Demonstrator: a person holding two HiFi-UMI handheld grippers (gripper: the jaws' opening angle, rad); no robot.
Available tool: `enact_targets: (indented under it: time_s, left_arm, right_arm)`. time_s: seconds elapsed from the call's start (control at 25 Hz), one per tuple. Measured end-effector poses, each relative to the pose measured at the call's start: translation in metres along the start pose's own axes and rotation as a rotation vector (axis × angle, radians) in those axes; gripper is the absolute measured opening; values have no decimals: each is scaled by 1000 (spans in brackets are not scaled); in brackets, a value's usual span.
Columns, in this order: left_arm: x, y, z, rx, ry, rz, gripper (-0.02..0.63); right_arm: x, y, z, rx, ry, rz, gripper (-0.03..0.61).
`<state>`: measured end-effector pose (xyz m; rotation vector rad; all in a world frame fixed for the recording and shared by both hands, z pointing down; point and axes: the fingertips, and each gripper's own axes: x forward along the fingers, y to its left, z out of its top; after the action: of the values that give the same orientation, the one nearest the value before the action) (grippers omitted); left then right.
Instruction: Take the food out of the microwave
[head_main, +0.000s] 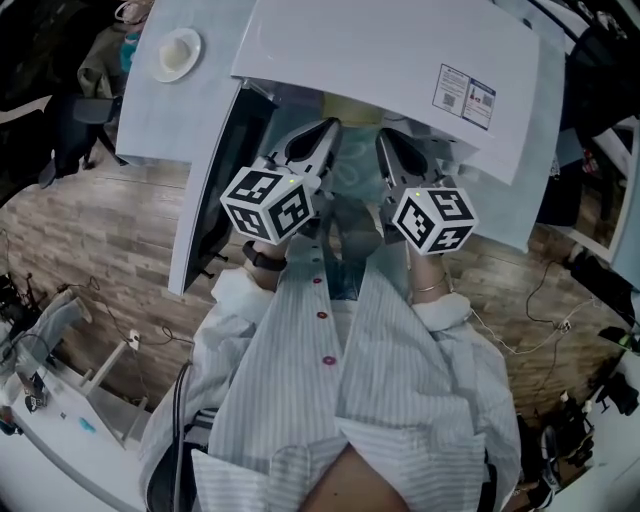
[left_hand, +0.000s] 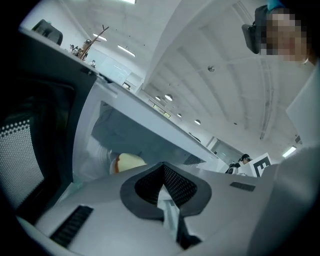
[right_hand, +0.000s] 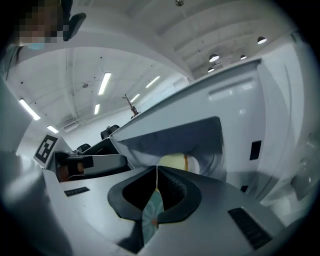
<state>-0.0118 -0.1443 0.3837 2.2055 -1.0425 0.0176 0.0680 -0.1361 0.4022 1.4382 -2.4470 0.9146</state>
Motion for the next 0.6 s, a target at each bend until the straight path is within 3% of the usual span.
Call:
enact_targets:
  time_s: [0.4,0.6]
  left_arm:
    - [8,27,-39,-74,59,46,8]
    - [17,39,-57,-156,84,42,8]
  right_arm:
    - [20,-22,-46,172,69,-16,34]
    - [30,-29,-61,231,90,-20,34]
